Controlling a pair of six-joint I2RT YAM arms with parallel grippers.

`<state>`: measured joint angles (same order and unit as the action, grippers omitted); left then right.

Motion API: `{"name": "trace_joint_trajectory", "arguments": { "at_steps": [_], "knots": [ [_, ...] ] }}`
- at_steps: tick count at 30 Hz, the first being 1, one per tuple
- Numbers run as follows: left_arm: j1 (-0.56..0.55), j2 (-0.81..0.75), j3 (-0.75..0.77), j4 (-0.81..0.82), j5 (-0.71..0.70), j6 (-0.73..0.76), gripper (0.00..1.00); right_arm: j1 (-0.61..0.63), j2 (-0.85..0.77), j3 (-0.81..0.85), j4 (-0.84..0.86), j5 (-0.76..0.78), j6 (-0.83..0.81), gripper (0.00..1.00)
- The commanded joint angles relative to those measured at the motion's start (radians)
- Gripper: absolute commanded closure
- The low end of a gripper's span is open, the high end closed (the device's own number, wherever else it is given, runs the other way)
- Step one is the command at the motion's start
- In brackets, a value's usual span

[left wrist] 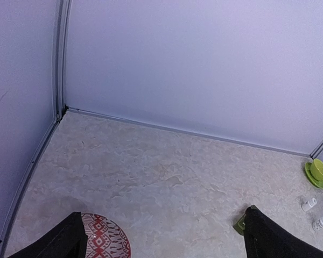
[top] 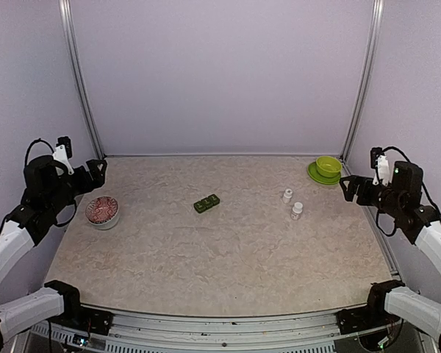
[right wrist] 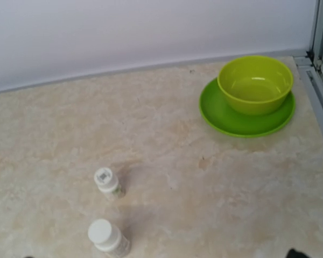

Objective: Sort the pills into containers
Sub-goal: Pick up the pill container from the center of the board.

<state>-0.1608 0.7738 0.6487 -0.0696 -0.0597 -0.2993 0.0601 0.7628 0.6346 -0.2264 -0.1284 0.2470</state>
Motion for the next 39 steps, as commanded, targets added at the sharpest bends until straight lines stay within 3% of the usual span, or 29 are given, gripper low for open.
{"name": "trace_joint_trajectory", "arguments": {
  "at_steps": [1, 16, 28, 37, 39],
  "knots": [
    [0.016, 0.003, 0.043, 0.009, 0.045, -0.020, 0.01, -0.018, 0.002, 0.035, 0.041, -0.022, 0.011, 0.00],
    [0.023, 0.008, 0.063, 0.010, 0.069, -0.034, 0.01, -0.026, 0.062, 0.051, 0.065, -0.071, 0.135, 0.00],
    [0.017, 0.023, 0.082, 0.001, 0.090, -0.058, 0.01, -0.028, 0.034, 0.027, 0.106, -0.130, 0.110, 0.00],
    [-0.068, 0.087, 0.121, -0.040, 0.040, -0.064, 0.01, 0.007, 0.164, 0.073, -0.013, -0.054, 0.057, 0.00],
    [-0.129, 0.107, 0.124, -0.037, 0.011, -0.092, 0.01, 0.040, 0.201, 0.087, -0.037, -0.009, 0.046, 0.00]
  ]
}}
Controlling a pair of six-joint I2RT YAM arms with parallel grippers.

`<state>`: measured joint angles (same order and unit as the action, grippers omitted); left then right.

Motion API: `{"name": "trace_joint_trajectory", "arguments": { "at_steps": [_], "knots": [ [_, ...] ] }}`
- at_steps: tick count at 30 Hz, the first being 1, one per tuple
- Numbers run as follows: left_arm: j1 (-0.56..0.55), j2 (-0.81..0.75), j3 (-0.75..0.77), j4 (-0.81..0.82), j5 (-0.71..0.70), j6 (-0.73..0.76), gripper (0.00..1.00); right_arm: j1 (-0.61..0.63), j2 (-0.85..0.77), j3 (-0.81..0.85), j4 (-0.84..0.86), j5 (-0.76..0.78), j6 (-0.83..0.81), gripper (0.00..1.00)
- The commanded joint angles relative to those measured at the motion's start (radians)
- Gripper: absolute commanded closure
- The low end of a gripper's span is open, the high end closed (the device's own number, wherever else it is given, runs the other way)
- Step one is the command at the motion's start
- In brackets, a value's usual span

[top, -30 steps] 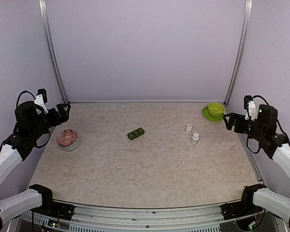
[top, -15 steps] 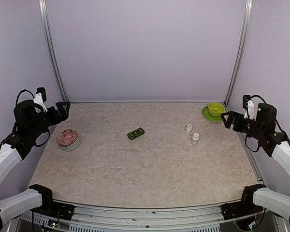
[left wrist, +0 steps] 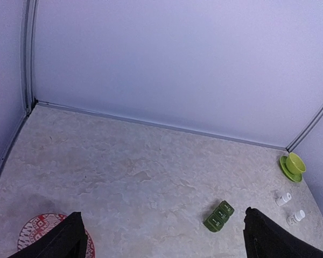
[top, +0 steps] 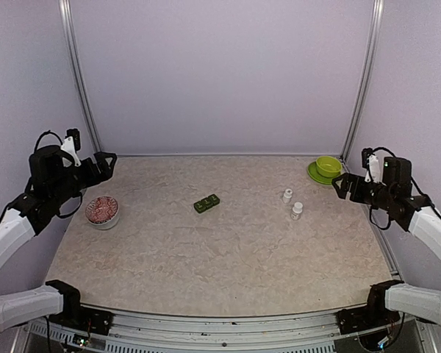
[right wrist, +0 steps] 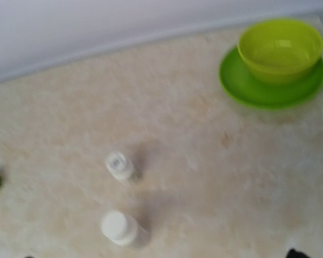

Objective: Sort the pills into containers
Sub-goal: Pick up the pill container from the center of the board.

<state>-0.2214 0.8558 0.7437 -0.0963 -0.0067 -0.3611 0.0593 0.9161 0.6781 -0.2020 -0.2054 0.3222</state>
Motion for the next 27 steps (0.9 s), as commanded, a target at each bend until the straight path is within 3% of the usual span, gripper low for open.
{"name": "trace_joint_trajectory", "arguments": {
  "at_steps": [1, 8, 17, 27],
  "knots": [
    [-0.090, 0.037, 0.032, -0.011, -0.057, -0.031, 0.01, 0.064, 0.067, 0.052, -0.073, 0.100, -0.032, 0.00],
    [-0.212, 0.125, 0.043, 0.004, -0.126, -0.038, 0.01, 0.193, 0.143, 0.062, -0.064, 0.241, -0.029, 0.00],
    [-0.247, 0.194, -0.005, 0.016, -0.227, -0.091, 0.01, 0.281, 0.199, 0.062, -0.033, 0.267, -0.051, 0.00],
    [-0.287, 0.270, -0.067, 0.096, -0.211, -0.106, 0.01, 0.323, 0.247, 0.049, -0.012, 0.241, -0.040, 0.00]
  ]
}}
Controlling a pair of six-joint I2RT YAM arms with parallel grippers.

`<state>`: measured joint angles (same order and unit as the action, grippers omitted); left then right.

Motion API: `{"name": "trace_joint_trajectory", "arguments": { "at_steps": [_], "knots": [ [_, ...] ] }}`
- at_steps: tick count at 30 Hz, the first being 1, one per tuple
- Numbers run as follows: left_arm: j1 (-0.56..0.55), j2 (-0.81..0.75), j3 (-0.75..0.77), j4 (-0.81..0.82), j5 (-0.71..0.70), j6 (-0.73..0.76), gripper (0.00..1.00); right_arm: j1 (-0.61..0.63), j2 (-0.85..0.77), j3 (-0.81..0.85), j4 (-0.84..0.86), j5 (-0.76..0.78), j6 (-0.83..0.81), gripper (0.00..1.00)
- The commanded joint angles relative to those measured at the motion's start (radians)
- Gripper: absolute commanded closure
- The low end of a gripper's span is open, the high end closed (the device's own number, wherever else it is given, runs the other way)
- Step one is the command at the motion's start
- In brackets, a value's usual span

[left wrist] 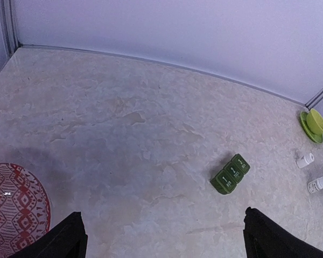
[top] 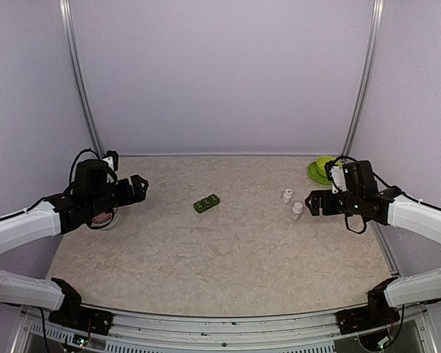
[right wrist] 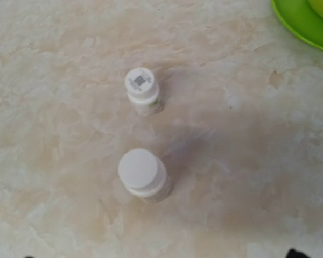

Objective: Sort the pills into containers
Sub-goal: Pick up the pill container from the center of the board.

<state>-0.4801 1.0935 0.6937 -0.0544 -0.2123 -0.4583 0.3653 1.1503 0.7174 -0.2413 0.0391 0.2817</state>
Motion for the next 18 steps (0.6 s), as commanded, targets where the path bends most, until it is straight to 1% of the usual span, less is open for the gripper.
{"name": "trace_joint_trajectory", "arguments": {
  "at_steps": [1, 9, 15, 18],
  "knots": [
    [-0.034, 0.045, -0.019, 0.066, -0.003, -0.007, 0.01, 0.023, 0.017, 0.009, 0.030, -0.003, 0.001, 0.00],
    [-0.085, 0.180, 0.010, 0.176, 0.064, 0.084, 0.01, 0.044, 0.045, -0.007, 0.039, -0.033, 0.006, 0.00],
    [-0.115, 0.329, 0.063, 0.287, 0.161, 0.228, 0.01, 0.046, 0.057, -0.014, 0.036, -0.051, 0.006, 0.00],
    [-0.126, 0.421, 0.098, 0.330, 0.224, 0.329, 0.01, 0.048, 0.054, -0.016, 0.034, -0.054, 0.005, 0.00]
  ]
}}
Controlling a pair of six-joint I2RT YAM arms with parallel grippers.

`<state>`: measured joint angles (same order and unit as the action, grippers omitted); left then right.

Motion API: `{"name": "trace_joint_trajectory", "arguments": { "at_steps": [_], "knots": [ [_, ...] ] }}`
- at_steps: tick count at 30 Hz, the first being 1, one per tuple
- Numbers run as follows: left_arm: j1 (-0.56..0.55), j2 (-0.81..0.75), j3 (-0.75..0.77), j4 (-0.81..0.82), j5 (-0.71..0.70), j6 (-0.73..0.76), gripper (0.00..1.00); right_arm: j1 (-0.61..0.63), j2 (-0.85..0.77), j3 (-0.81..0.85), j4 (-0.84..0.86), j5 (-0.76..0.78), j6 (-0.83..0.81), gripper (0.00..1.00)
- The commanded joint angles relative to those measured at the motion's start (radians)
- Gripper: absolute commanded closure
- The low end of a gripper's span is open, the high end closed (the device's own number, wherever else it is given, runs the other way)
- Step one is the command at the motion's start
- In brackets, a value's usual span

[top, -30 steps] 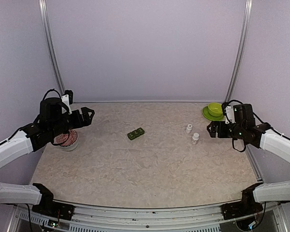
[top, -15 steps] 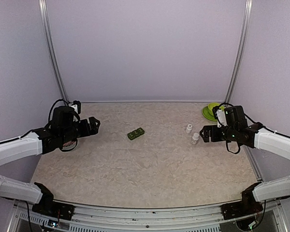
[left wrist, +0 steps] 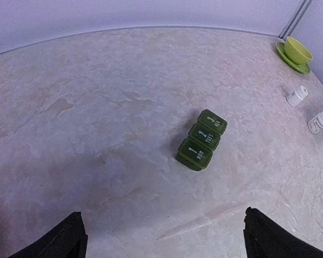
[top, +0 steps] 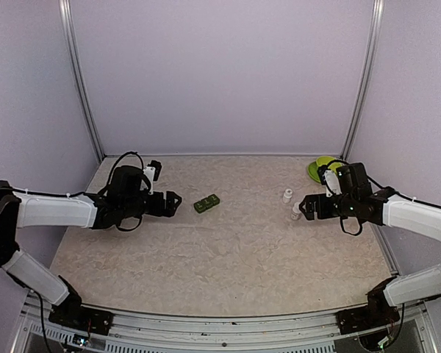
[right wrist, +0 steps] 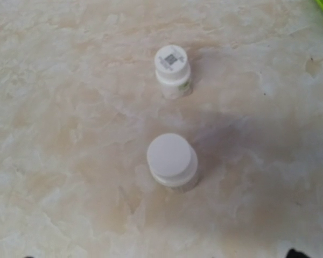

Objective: Sort the pills into containers
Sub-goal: Pick up the pill container from the center of the board.

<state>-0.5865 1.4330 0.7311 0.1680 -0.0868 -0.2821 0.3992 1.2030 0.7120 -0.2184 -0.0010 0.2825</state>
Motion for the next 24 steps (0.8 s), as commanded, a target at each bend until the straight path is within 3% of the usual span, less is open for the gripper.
{"name": "trace_joint_trajectory", "arguments": {
  "at_steps": [1, 12, 20, 24],
  "knots": [
    [-0.019, 0.114, 0.075, 0.118, 0.116, 0.186, 0.01, 0.013, 0.000, -0.011, 0.010, -0.015, 0.003, 0.00],
    [-0.024, 0.424, 0.291, 0.102, 0.299, 0.400, 0.01, 0.017, -0.007, -0.032, 0.005, -0.025, 0.000, 0.00],
    [-0.033, 0.556, 0.432, 0.027, 0.272, 0.486, 0.02, 0.017, -0.022, -0.042, -0.001, -0.027, 0.003, 0.00],
    [-0.032, 0.611, 0.490, -0.029, 0.259, 0.535, 0.07, 0.017, -0.028, -0.042, -0.001, -0.035, 0.005, 0.00]
  ]
}}
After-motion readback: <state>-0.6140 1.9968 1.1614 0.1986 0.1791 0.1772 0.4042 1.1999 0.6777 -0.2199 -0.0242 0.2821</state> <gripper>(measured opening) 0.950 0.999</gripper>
